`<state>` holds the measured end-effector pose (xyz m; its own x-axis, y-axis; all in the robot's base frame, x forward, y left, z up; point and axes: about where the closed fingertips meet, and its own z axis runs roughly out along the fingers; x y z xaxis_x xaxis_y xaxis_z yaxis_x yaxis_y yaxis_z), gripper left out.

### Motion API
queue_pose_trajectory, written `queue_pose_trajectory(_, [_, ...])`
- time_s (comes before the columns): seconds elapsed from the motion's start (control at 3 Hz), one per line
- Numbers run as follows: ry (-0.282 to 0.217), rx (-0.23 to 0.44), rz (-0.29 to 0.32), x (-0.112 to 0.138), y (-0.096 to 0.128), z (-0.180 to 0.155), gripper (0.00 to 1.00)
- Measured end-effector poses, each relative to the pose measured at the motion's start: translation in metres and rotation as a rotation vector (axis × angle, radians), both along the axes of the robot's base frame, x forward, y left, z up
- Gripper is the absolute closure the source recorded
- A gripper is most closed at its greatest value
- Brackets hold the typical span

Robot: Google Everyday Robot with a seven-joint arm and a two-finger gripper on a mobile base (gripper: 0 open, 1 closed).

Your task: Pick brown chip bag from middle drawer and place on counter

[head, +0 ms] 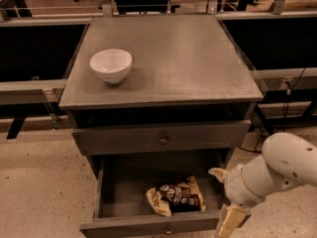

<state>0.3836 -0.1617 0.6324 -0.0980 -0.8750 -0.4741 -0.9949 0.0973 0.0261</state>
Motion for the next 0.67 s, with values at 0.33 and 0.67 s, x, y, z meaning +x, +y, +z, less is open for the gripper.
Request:
queue_pose_trajectory(0.33, [0.036,-0.023,0.066,-0.0064,0.0096,-0.0443,0.0])
queue_pose_trajectory(0.67, [0.025,-0.063,0.108,-0.0024,0.0104,-0.0487,0.0])
